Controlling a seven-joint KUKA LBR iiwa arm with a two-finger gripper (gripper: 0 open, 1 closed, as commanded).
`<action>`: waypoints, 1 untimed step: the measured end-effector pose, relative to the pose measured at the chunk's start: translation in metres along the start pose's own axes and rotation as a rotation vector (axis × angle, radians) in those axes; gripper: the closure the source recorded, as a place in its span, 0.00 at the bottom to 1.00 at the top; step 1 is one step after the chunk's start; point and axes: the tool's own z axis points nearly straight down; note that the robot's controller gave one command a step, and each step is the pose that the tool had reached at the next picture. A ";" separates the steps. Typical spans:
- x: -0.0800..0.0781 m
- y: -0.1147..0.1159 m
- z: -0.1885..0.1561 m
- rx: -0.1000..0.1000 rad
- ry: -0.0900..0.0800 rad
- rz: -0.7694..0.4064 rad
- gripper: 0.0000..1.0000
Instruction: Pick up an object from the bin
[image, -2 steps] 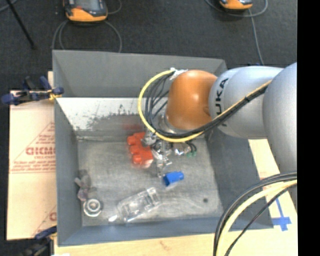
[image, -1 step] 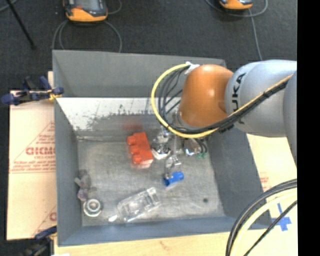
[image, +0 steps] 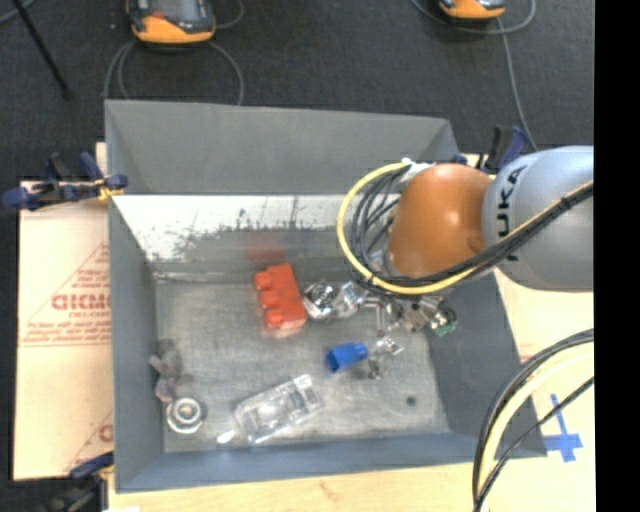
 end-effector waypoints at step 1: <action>0.012 -0.006 0.020 -0.001 0.000 -0.203 0.00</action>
Offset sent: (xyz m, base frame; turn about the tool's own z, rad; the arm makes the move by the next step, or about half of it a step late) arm -0.0078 -0.0095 -0.0198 -0.2059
